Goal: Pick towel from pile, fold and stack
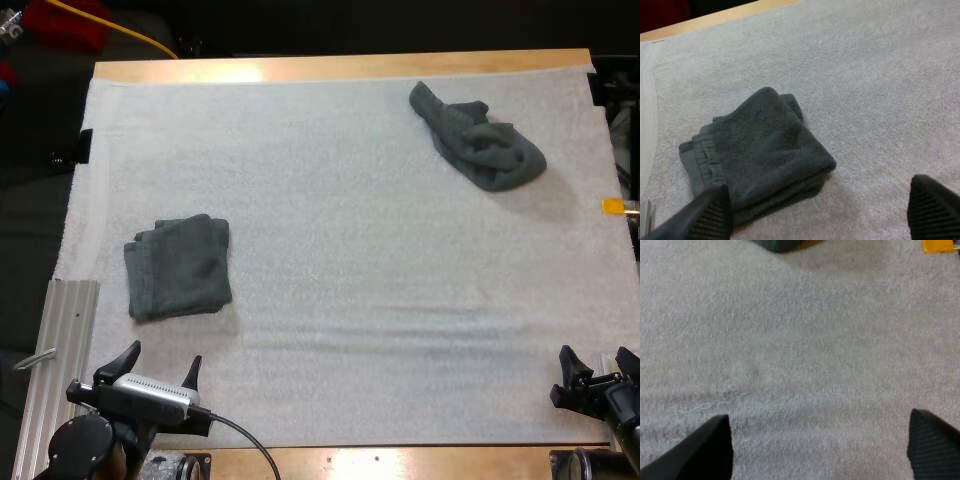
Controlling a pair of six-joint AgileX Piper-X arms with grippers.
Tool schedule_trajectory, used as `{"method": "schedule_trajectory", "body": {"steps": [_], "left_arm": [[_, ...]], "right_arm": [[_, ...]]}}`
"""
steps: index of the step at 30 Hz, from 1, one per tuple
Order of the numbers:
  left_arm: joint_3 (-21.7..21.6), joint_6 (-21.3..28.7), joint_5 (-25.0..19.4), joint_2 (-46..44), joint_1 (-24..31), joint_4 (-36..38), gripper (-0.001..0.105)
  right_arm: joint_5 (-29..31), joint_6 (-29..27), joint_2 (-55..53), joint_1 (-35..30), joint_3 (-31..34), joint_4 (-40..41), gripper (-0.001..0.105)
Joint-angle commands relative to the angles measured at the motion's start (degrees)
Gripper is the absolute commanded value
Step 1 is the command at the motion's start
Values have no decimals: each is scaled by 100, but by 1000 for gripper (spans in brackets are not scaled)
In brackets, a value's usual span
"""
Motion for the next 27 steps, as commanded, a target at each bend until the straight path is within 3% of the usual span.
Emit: {"method": "schedule_trajectory", "body": {"steps": [1,10,17,21,24,27], "left_arm": [[-24,11,-17,-799,1,-103,70],[-24,-6,1,-799,1,-103,70],[-76,-5,612,-631,1,-103,70],[-189,-17,675,-377,1,-103,70],[-341,-29,1091,-84,1,-123,70],[-481,-340,1700,234,-42,-366,70]], "right_arm": [[-3,-17,-269,-2,-35,-42,70],[24,-17,-269,-2,-35,-115,70],[24,19,-184,-2,-174,-386,70],[-50,17,-22,-2,-332,-386,70],[-557,17,169,-2,-406,-386,70],[-985,17,393,-2,-454,-386,70]]}}
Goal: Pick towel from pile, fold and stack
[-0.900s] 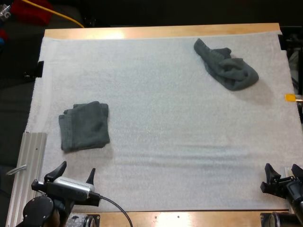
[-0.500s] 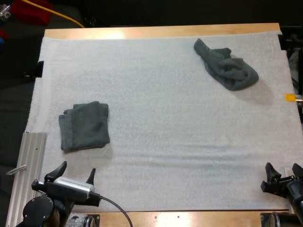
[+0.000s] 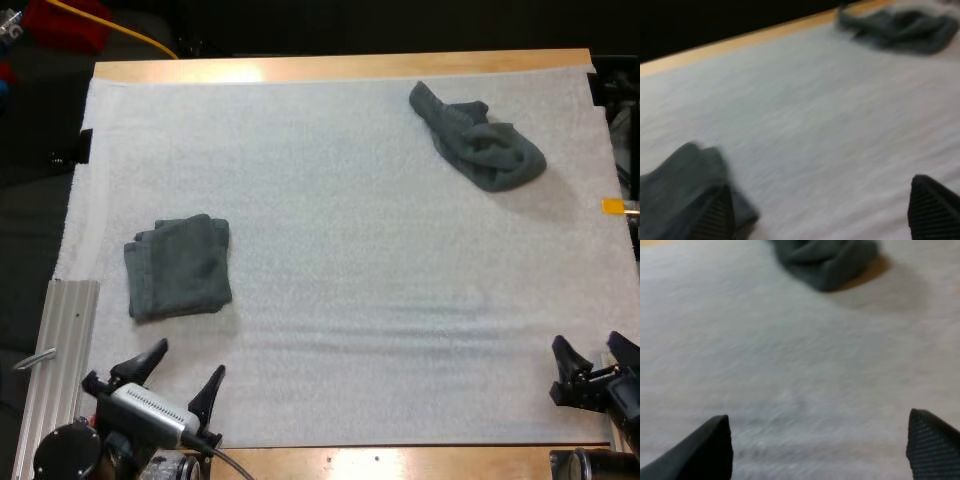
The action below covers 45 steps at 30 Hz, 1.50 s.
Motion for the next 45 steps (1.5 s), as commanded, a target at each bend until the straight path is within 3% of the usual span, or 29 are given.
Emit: {"method": "schedule_trajectory", "body": {"steps": [1,8,18,32,45], "left_arm": [[-67,-161,265,147,-42,-228,70],[-429,-209,814,921,-419,-553,70],[-917,-194,1103,1975,-1060,-747,70],[-1315,-251,1092,2893,-1275,-1510,70],[-1340,-455,1092,3241,-1275,-1657,70]], "right_arm": [[-274,-23,88,-2,-89,-33,70],[-868,195,675,-2,-383,-316,70],[-877,700,1516,-2,-750,-1130,70],[-889,1845,3031,-2,-952,-1980,70],[-938,2819,4234,80,-952,-3231,70]]}}
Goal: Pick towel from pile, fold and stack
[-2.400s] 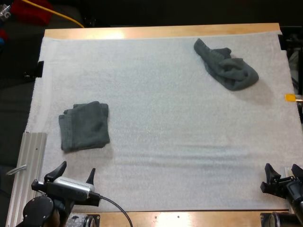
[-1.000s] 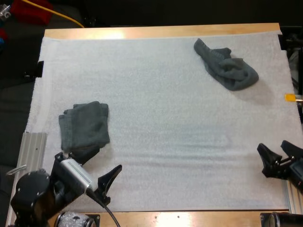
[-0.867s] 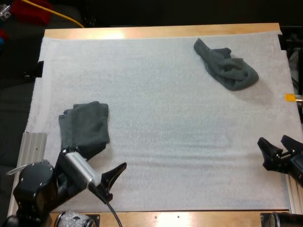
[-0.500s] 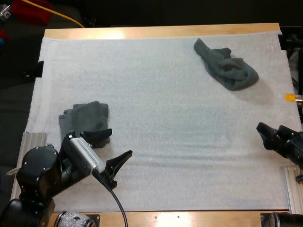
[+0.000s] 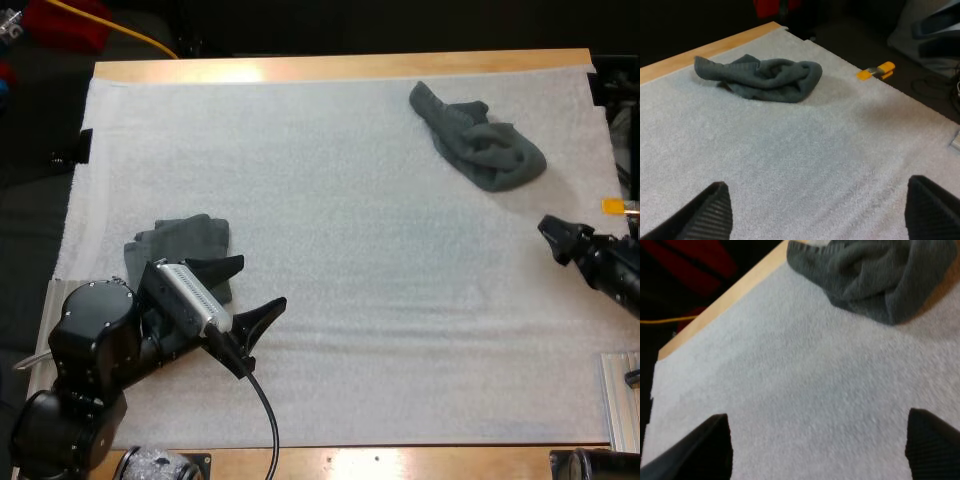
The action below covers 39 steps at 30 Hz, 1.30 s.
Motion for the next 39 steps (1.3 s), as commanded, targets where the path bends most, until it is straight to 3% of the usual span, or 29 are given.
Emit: {"method": "schedule_trajectory", "body": {"steps": [1,6,10,14,15,17,27,37,39], "left_arm": [[-45,-62,38,-5,-29,-103,70],[-45,-81,-23,-5,-29,-10,70],[-45,-81,-397,-5,-29,27,70],[-45,-81,-518,-5,-29,27,70],[-45,-81,-520,-5,-29,27,70],[-45,-81,-520,-5,-29,27,70],[-45,-81,-434,-5,-29,39,70],[-45,-81,-434,-5,-29,436,70],[-45,-81,-434,-5,-29,436,70]], "right_arm": [[-56,56,75,49,-69,-216,70],[558,364,1066,716,-69,-780,70],[989,818,1821,946,-69,-1288,70],[1046,1179,2302,952,-69,-1728,70],[1050,1537,2825,952,-69,-2307,70],[1064,1695,3113,952,-69,-2621,70],[1933,1733,4224,952,-677,-3172,70],[2125,1778,5668,952,-1687,-3171,69],[2118,1778,5774,952,-1763,-3171,65]]}}
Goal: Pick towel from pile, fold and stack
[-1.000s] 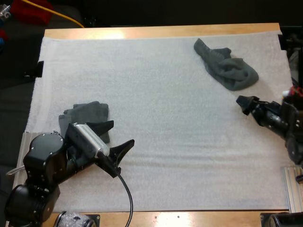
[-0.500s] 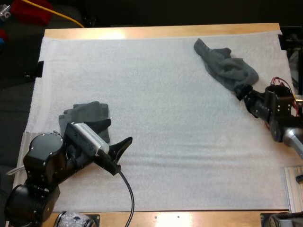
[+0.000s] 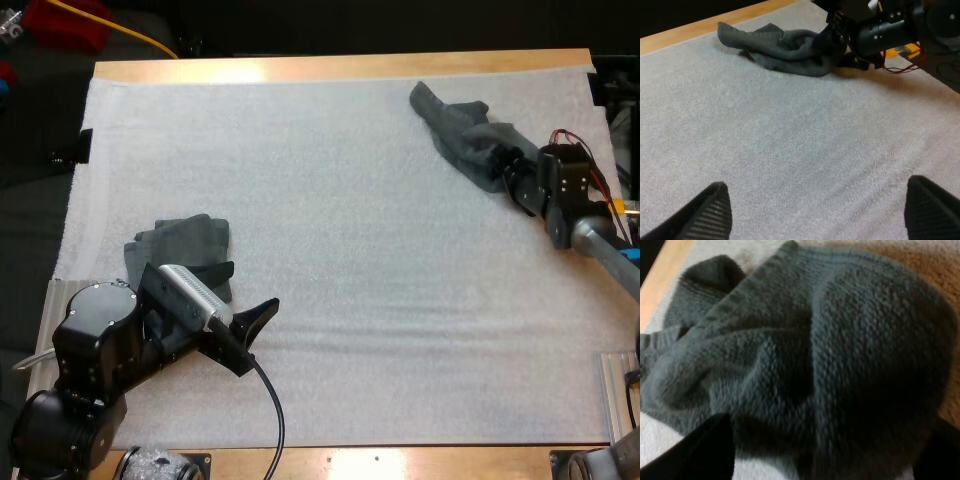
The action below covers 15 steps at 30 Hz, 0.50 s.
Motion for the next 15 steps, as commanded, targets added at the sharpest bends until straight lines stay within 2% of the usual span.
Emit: {"method": "schedule_trajectory", "body": {"steps": [1,2,3,4,5,6,7,10,11,15], "left_arm": [[-45,-32,32,-3,-29,13,70],[-45,-32,32,-3,-29,13,70],[-45,-32,32,-3,-29,13,70],[-45,-32,32,-3,-29,13,70],[-45,-32,32,-3,-29,13,70],[-45,-32,32,-3,-29,8,70],[-45,-32,32,-3,-29,-7,70],[-45,-32,32,-3,-29,-7,70],[-45,-32,32,-3,-29,-7,70],[-45,-32,32,-3,-29,-7,70]], "right_arm": [[24,-19,44,9,-66,-8,61],[-9,-19,58,9,-65,38,34],[-51,-19,51,9,-65,38,23],[-168,-30,-14,9,-65,38,6],[-232,-156,-87,9,-65,29,1],[-258,-279,-145,9,-65,28,1],[-436,-1072,-550,18,-65,110,2],[-598,-1649,-1022,20,-65,269,2],[-700,-2203,-1574,39,-96,470,2],[-820,-2924,-2166,180,-147,530,2]]}}
